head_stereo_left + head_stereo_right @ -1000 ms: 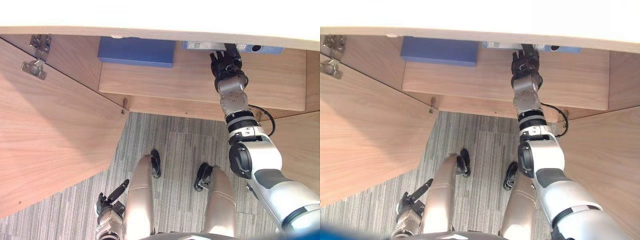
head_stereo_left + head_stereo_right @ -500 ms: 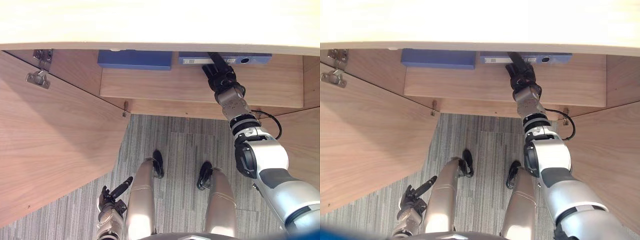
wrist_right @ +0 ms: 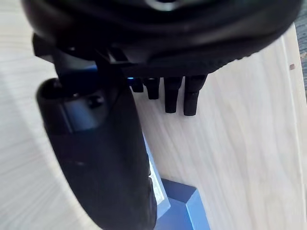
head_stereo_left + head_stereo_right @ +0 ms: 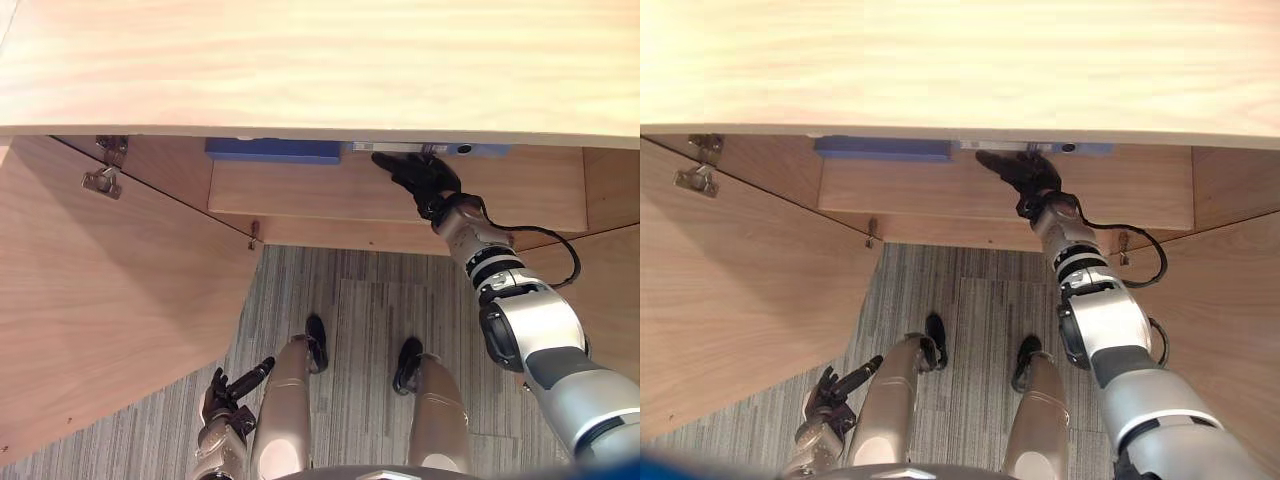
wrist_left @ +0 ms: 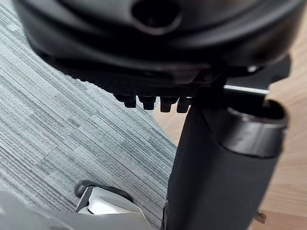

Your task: Walk over to the cabinet, pick up the folder, carry it to the office cabinet, place the folder inside the office cabinet, then close the office cabinet door

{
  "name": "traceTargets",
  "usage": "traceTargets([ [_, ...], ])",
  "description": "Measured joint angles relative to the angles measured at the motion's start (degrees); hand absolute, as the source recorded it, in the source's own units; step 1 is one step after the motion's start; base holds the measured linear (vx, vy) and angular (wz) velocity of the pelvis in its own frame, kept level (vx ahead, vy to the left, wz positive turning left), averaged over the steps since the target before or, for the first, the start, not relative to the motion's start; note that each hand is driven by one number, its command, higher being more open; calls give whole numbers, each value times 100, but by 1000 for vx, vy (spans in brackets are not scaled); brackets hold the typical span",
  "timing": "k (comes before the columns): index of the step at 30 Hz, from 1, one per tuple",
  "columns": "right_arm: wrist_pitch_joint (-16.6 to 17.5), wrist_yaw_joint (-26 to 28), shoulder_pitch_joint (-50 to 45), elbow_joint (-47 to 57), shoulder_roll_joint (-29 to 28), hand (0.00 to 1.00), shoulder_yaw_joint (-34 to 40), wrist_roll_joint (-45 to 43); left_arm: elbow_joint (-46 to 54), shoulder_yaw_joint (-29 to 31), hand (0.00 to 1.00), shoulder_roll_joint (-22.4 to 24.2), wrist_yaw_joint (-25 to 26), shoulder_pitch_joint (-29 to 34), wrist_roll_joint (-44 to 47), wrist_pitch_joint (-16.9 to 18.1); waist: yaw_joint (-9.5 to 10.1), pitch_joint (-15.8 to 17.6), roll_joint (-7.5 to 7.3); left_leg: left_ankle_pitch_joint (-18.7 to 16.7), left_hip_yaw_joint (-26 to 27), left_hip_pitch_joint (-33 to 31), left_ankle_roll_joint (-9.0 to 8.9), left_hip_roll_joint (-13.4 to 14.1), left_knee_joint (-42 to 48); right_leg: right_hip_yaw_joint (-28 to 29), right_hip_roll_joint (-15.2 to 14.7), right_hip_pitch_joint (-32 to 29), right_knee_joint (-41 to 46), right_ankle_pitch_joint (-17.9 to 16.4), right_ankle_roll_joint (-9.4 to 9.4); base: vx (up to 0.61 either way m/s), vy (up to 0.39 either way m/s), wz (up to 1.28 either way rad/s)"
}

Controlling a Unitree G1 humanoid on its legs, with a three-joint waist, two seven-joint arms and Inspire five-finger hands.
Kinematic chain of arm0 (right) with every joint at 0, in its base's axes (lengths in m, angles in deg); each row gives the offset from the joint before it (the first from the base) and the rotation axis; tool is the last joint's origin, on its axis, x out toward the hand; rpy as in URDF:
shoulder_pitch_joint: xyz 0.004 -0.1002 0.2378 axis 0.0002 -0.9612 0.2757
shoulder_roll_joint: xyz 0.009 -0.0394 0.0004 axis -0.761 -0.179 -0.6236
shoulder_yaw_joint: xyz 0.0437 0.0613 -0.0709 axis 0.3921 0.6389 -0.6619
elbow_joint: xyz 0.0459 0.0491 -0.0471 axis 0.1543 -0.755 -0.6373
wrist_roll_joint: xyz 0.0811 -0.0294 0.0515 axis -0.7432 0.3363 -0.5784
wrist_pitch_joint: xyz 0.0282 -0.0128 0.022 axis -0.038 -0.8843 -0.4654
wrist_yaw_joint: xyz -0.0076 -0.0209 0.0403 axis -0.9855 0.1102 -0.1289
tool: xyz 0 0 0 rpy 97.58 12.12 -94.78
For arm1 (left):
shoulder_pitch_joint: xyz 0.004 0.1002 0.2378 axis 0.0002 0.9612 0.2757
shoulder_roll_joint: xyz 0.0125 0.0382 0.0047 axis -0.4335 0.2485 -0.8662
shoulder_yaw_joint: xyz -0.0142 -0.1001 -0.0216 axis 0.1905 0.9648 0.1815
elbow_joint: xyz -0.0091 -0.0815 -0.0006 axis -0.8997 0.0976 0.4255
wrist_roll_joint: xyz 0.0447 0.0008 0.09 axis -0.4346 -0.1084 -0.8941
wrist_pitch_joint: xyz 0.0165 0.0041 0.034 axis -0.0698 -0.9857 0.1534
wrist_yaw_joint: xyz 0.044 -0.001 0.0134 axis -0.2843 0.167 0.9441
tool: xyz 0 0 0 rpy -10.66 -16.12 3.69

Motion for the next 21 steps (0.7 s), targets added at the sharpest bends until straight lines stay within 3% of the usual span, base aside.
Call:
traceTargets([
  [9, -112, 556, -37, -16, 446, 100, -366, 1139, 99, -80, 100, -23, -177, 156, 8, 11, 30, -14, -28, 58, 36, 127, -4, 20, -210, -113, 47, 169, -335, 148, -4, 22, 3, -2],
  [15, 38, 1098, -601, 837, 778, 100, -690, 2380, 385, -334, 100, -128, -323, 381, 5, 14, 34, -25, -113, 59, 50, 136, -3, 21, -234, -132, 46, 183, -382, 157, 7, 0, 0, 0],
  [21, 434, 1585, -1340, 1952, 1049, 100, -1274, 3573, 628, -576, 100, -332, -433, 575, 83, 45, 6, -20, -371, 58, 92, 194, -2, 28, -286, -115, 47, 195, -415, 160, 14, 3, -1, -2],
])
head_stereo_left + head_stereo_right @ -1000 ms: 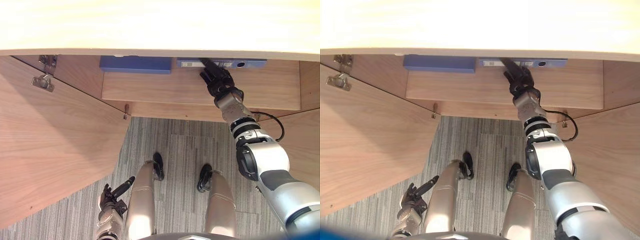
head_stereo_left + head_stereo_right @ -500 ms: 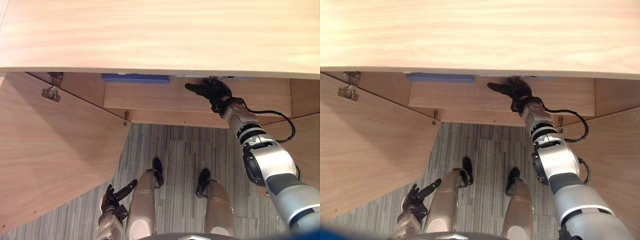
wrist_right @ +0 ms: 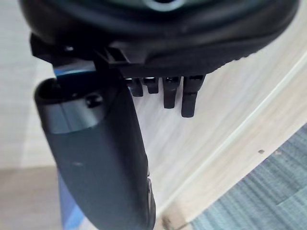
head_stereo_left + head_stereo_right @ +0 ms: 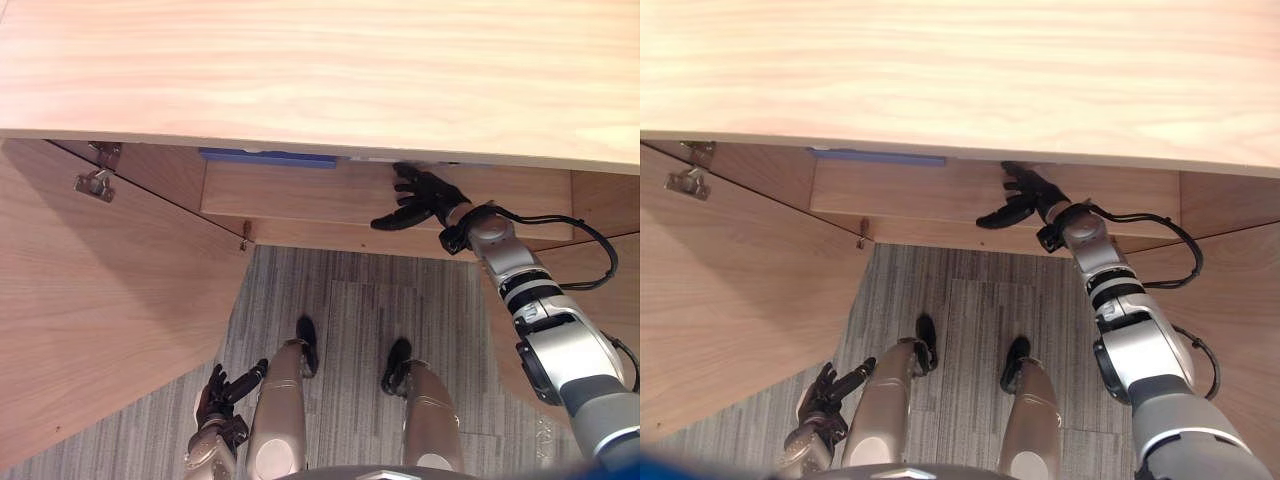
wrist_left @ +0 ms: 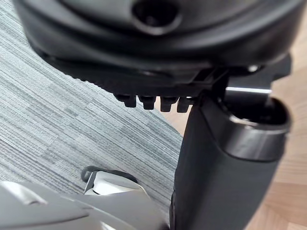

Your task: Walk over to the cabinet, pick up the folder, carry it to the office cabinet, place the folder inside the office cabinet, then close the office cabinet door

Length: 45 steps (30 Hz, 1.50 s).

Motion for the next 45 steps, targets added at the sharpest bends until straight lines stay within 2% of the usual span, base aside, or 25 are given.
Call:
traceTargets([
  [2, 58, 125, -237, 421, 136, 100, -281, 227, 79, -116, 100, -79, -7, 62, 38, 43, 5, -15, -73, -1, 11, 11, 0, 0, -13, 1, 0, 8, -19, 4, 6, 0, 0, 0],
  [3, 180, 342, -516, 754, 212, 100, -640, 384, 151, -157, 100, -125, -25, 112, 37, 50, 1, -12, -165, -2, 25, 77, 0, -1, -51, -4, 2, 73, -59, 8, 15, 0, 0, 0],
  [6, 261, 344, -708, 958, 233, 100, -891, 619, 215, -267, 100, -221, -71, 168, 39, 82, 2, -46, -253, -6, 55, 110, -1, -2, -82, -4, 3, 99, -103, 25, 44, 14, 3, -4],
  [11, 365, 410, -710, 978, 360, 100, -1034, 785, 315, -378, 100, -310, -166, 177, 49, 92, 46, -44, -331, -7, 63, 110, 1, -4, -93, -11, 3, 108, -137, 42, 58, 0, 2, -1],
  [20, 429, 434, -781, 1039, 391, 100, -1034, 798, 377, -432, 100, -311, -183, 177, 53, 86, 84, -31, -369, -1, 77, 188, 5, -3, -203, -40, 30, 201, -282, 80, 67, 17, -1, 0],
  [28, 193, 338, -1477, 1164, -122, 100, -1031, 1099, 620, -610, 100, -287, -180, 193, -108, 30, 101, -45, -424, 203, 150, 1115, -150, 15, -993, -201, 296, 1323, -1540, 516, 109, 107, -7, -4],
  [30, 92, 460, -1987, 1189, -377, 100, -1062, 1272, 638, -653, 100, -256, -222, 190, -184, 5, 109, -102, -504, 275, 220, 1479, -242, 47, -1280, -208, 426, 1754, -2042, 682, 118, 117, -17, -11],
  [32, -1, 600, -2632, 1184, -482, 100, -1047, 1285, 626, -642, 100, -205, -235, 188, -240, -64, 97, -129, -532, 287, 254, 1715, -262, 46, -1424, -221, 470, 2017, -2263, 705, 139, 120, -24, -5],
  [34, -56, 661, -3229, 1149, -510, 100, -994, 1277, 588, -637, 100, -203, -234, 190, -439, -99, 29, -149, -530, 311, 305, 1945, -302, 40, -1570, -206, 487, 2202, -2372, 726, 173, 102, -18, -12],
  [35, -80, 674, -3622, 997, -530, 100, -967, 1259, 535, -628, 100, -225, -231, 216, -704, -144, -69, -230, -531, 319, 382, 2155, -312, 32, -1704, -165, 501, 2336, -2428, 730, 178, 62, -9, -20],
  [37, -88, 616, -4038, 626, -654, 100, -697, 1261, 454, -652, 100, -268, -233, 233, -1197, -181, -186, -378, -507, 319, 480, 2440, -311, 54, -1787, -50, 533, 2504, -2436, 731, 178, 126, -16, -42],
  [39, -92, 423, -4299, 148, -867, 100, -294, 1318, 339, -662, 100, -293, -228, 233, -1451, -183, -205, -573, -499, 319, 518, 2739, -311, 107, -1765, 234, 606, 2607, -2426, 777, 164, 101, -24, -83],
  [41, -74, 119, -4328, -459, -1218, 100, 307, 1698, 145, -600, 100, -221, -148, 235, -1619, -166, -186, -706, -405, 313, 66, 2874, -305, 172, -1142, 844, 781, 2752, -2517, 1059, 151, 64, -38, -134],
  [42, -71, -8, -4293, -599, -1304, 100, 435, 1802, 89, -563, 100, -168, -120, 240, -1667, -163, -177, -723, -377, 204, -182, 2802, -356, 151, -929, 1008, 783, 2788, -2569, 1132, 165, 10, 31, -161],
  [43, -63, -284, -4294, -844, -1401, 100, 673, 2002, -72, -537, 100, -13, -51, 269, -1763, -159, -162, -860, -265, -82, -895, 2877, -547, -32, -1083, 1336, 854, 2777, -2677, 1191, 209, -13, 123, -162],
  [44, -77, -498, -4300, -1034, -1440, 100, 1005, 2128, -255, -542, 100, 165, -8, 264, -1783, -163, -171, -1015, 7, -174, -1274, 2991, -547, -11, -1381, 1560, 1019, 2742, -2741, 1188, 215, -19, 152, -159],
  [45, -95, -615, -4300, -1119, -1458, 100, 1195, 2142, -377, -549, 100, 224, 4, 222, -1785, -164, -190, -1085, 112, -267, -1307, 3150, -568, 8, -1545, 1654, 1062, 2733, -2793, 1186, 217, 21, 173, -110],
])
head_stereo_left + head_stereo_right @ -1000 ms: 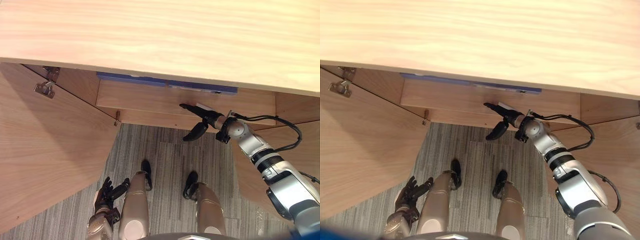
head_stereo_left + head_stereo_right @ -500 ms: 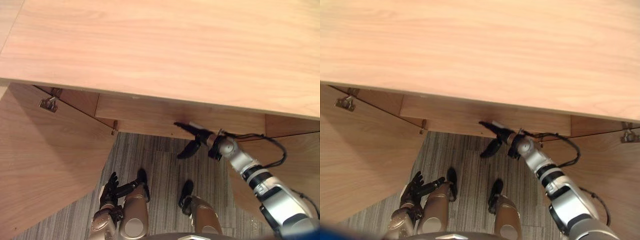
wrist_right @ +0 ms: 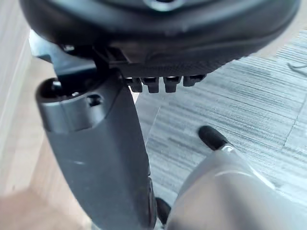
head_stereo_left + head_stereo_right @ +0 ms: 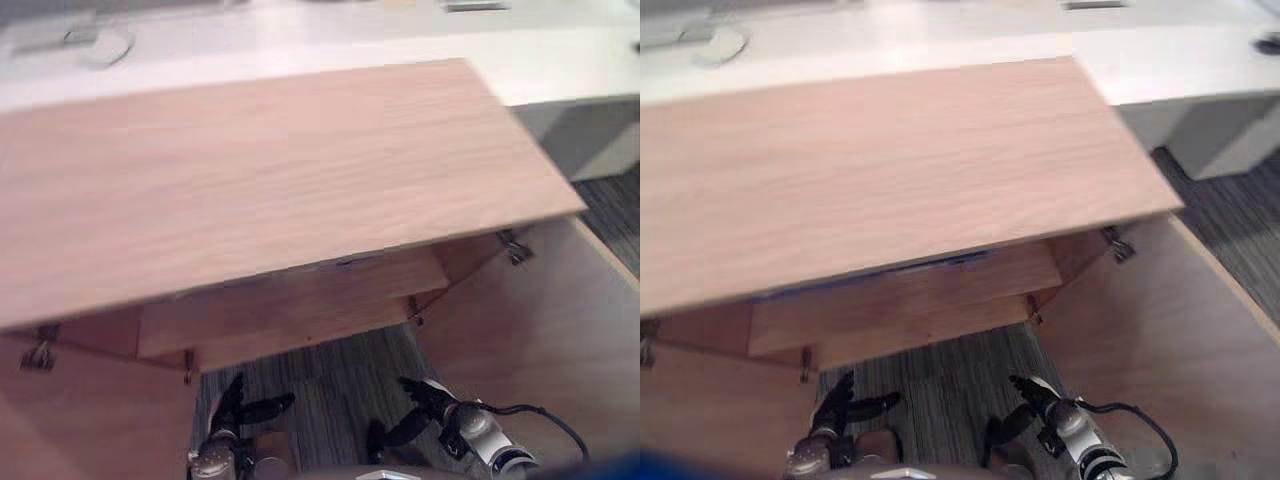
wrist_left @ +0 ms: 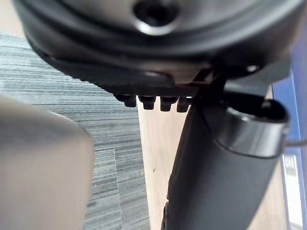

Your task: Walk over to the cabinet, pick up the folder, carry it to the office cabinet, place the folder inside the office cabinet, then close the office cabinet door

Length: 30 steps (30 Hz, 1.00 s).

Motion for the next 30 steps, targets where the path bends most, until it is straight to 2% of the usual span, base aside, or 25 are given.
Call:
traceTargets([
  [2, -18, -286, -132, -149, -264, 100, 580, -199, -214, -143, 100, 34, 13, -273, -52, 5, -213, 2, -20, -18, 94, 244, -16, -106, -409, 99, -73, -74, -18, 9, 15, -22, 162, -43],
  [5, -137, -509, -396, -262, -639, 100, 1166, -688, -304, -220, 100, 7, 78, -303, -176, 1, -216, -100, -172, 11, 366, 382, 29, -147, -467, 342, -106, -202, 113, 21, 32, -122, 92, -47],
  [6, -125, -612, -425, -251, -711, 100, 1280, -799, -409, -243, 100, 5, 87, -350, -194, -7, -302, -124, -226, 33, 467, 406, 64, -161, -466, 385, -116, -254, 189, 38, 46, -168, 40, -34],
  [9, -112, -792, -591, -83, -857, 100, 1439, -920, -488, -334, 100, 17, 91, -421, -188, -41, -316, -135, -275, 45, 621, 491, 87, -195, -364, 379, -139, -304, 350, 102, 58, -180, 29, -28],
  [11, -99, -856, -627, 33, -930, 100, 1441, -969, -509, -325, 100, 85, 114, -499, -173, -44, -280, -119, -273, 10, 879, 455, 147, -93, -202, 0, -94, -462, 390, 364, 41, -243, -13, -71],
  [12, -99, -882, -624, 71, -1015, 100, 1463, -1050, -508, -310, 100, 72, 133, -496, -148, -43, -238, -101, -212, 29, 1198, 460, 185, 119, -155, -361, -57, -429, 84, 653, 24, -288, -84, -103],
  [13, -103, -896, -608, 85, -1111, 100, 1530, -1123, -520, -267, 100, 62, 145, -511, -126, -49, -207, -64, -187, 30, 1358, 467, 186, 180, -124, -797, -123, -514, 374, 480, -193, -251, -102, -120],
  [14, -132, -861, -643, 195, -1139, 100, 1671, -1131, -599, -205, 100, 80, 197, -540, -76, -74, -226, -77, -190, 35, 1591, 499, 176, 292, -65, -1515, -375, -654, 1255, -19, -550, -212, -118, -89],
  [15, -117, -865, -671, 197, -1123, 100, 1711, -1137, -628, -205, 100, 84, 213, -550, -64, -88, -227, -85, -171, 49, 1678, 526, 150, 371, -44, -1783, -495, -637, 1616, -243, -612, -124, -145, -95],
  [16, -102, -919, -723, 194, -1149, 100, 1913, -1141, -644, -202, 100, 80, 212, -547, -45, -103, -217, -101, -150, 107, 1849, 594, 46, 551, -63, -2125, -711, -522, 2061, -522, -618, -74, -216, -92],
  [17, -99, -984, -797, 195, -1182, 100, 2109, -1169, -707, -193, 100, 57, 213, -559, 29, -103, -174, -132, -175, 193, 2016, 674, -103, 693, -145, -2289, -971, -322, 2193, -650, -527, -53, -242, -92],
  [18, -101, -1014, -831, 186, -1188, 100, 2156, -1182, -755, -185, 100, 23, 213, -550, 39, -106, -161, -166, -235, 237, 2091, 703, -176, 709, -200, -2294, -1122, -231, 2136, -700, -417, -18, -296, -84],
  [19, -132, -1035, -888, 157, -1268, 100, 2307, -1299, -884, -172, 100, -98, 209, -613, 39, -112, -162, -260, -459, 287, 2202, 703, -307, 655, -298, -2260, -1158, -147, 1721, -946, 36, 2, -329, -60],
  [20, -129, -1083, -871, 91, -1261, 100, 2604, -1447, -1118, -132, 100, -41, 181, -699, 39, -166, -244, -276, -357, 327, 1949, 710, -348, 646, -535, -2262, -882, -135, 1441, -828, -73, 0, -309, -51],
  [21, -125, -1125, -871, 43, -1214, 100, 2680, -1473, -1160, -136, 100, -4, 174, -685, 41, -170, -284, -314, -303, 330, 1867, 727, -323, 592, -687, -2239, -758, -108, 1253, -735, -108, -2, -203, -44],
  [22, -130, -1157, -875, -82, -1125, 100, 2764, -1474, -1174, -132, 100, 28, 167, -672, 51, -164, -285, -339, -258, 443, 1659, 851, -165, 470, -998, -2183, -514, -54, 955, -601, -217, 7, -125, -53],
  [23, -148, -1192, -872, -225, -1073, 100, 2769, -1474, -1184, -77, 100, 12, 175, -665, 70, -150, -264, -361, -283, 591, 1580, 951, -111, 475, -1220, -2117, -330, -46, 806, -537, -310, 10, -89, -50],
  [26, -151, -1272, -905, -377, -987, 100, 2766, -1464, -1236, -22, 100, -18, 183, -661, 88, -158, -283, -390, -259, 804, 1727, 1099, -43, 584, -1442, -1915, 23, -34, 465, -325, -465, 58, -107, -51],
  [30, -151, -1287, -900, -461, -946, 100, 2759, -1469, -1292, 30, 100, -49, 192, -647, 163, -167, -317, -409, -224, 850, 2004, 1134, -101, 630, -1513, -1624, 253, 75, -138, 82, -491, 32, -10, -48],
])
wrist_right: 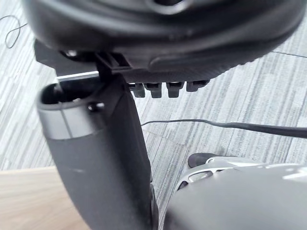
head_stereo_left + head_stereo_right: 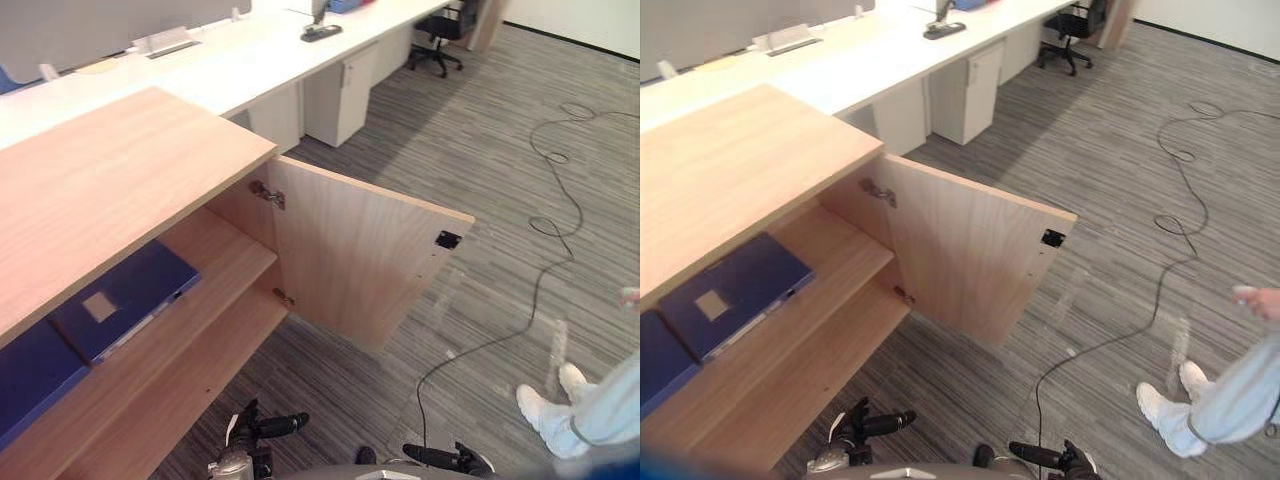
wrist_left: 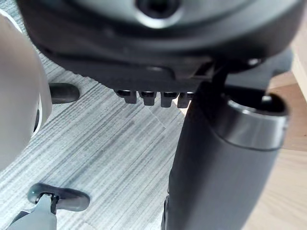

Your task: Walk over to the cabinet, pick up the folder, carry it to the office cabinet, place the folder inside the office cabinet, then close the office cabinet door

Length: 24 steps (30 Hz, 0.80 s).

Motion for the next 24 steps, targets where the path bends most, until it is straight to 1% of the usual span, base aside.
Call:
traceTargets([
  [1, 1, -5, 7, 1, 8, 100, -4, -4, 0, 9, 100, -11, 7, 7, 29, 0, -4, -3, 7, 38, 58, 32, -55, -36, -70, 68, 7, 44, -188, 121, 21, -16, 48, -21],
  [3, 24, -38, 16, 10, 3, 100, -6, -99, 3, 13, 100, -49, 19, 42, 31, 0, -7, -9, 14, 84, 61, 43, -61, -115, -155, 95, -11, 176, -546, 342, 51, -35, 61, -8],
  [7, 52, -146, 53, 98, -28, 100, -9, -104, 11, -38, 100, -138, 59, 160, 22, 0, -10, -78, 18, 189, 53, 31, -48, -235, -299, 122, -67, 228, -886, 591, 62, -64, 44, 0],
  [9, 52, -292, 34, 395, -31, 100, -2, -101, 44, -115, 100, -160, 82, 259, -39, 1, -9, -121, 54, 207, 35, 35, -35, -280, -378, 110, -87, 287, -1026, 680, 79, -113, 18, 4],
  [13, 50, -493, 74, 1230, 38, 100, 50, -102, 181, -143, 100, -169, 105, 399, -56, 1, -7, -135, 51, 251, -14, 40, -6, -357, -498, 94, -150, 262, -1050, 750, 103, -128, 21, 4],
  [14, 50, -612, 184, 1596, 71, 100, 225, -102, 200, -147, 100, -188, 142, 404, -191, 2, -6, -147, 30, 256, -49, 38, -8, -388, -529, 91, -174, 253, -1051, 771, 123, -131, 19, 5],
  [16, 50, -764, 368, 1936, 110, 100, 429, -105, 199, -148, 100, -224, 140, 416, -289, 2, -7, -158, 7, 255, -64, 27, -8, -418, -542, 103, -193, 225, -1052, 787, 133, -84, 15, -3],
  [17, 52, -951, 546, 2172, 182, 100, 492, -137, 199, -148, 100, -255, 139, 438, -345, 3, -8, -184, -6, 256, -73, -4, -8, -439, -552, 117, -204, 175, -1052, 805, 138, -60, 12, -7],
  [20, 55, -1171, 932, 2539, 499, 100, 507, -180, 196, -130, 100, -276, 137, 446, -352, 0, -7, -202, -13, 278, -104, -34, 22, -476, -555, 119, -234, 132, -1049, 826, 141, -15, 4, -2],
  [24, 108, -1238, 1572, 2615, 961, 100, 483, -326, 194, -116, 100, -276, 116, 452, -344, 0, -1, -212, 7, 294, -179, -30, 43, -508, -555, 86, -264, 150, -1047, 831, 145, 10, 11, 5],
])
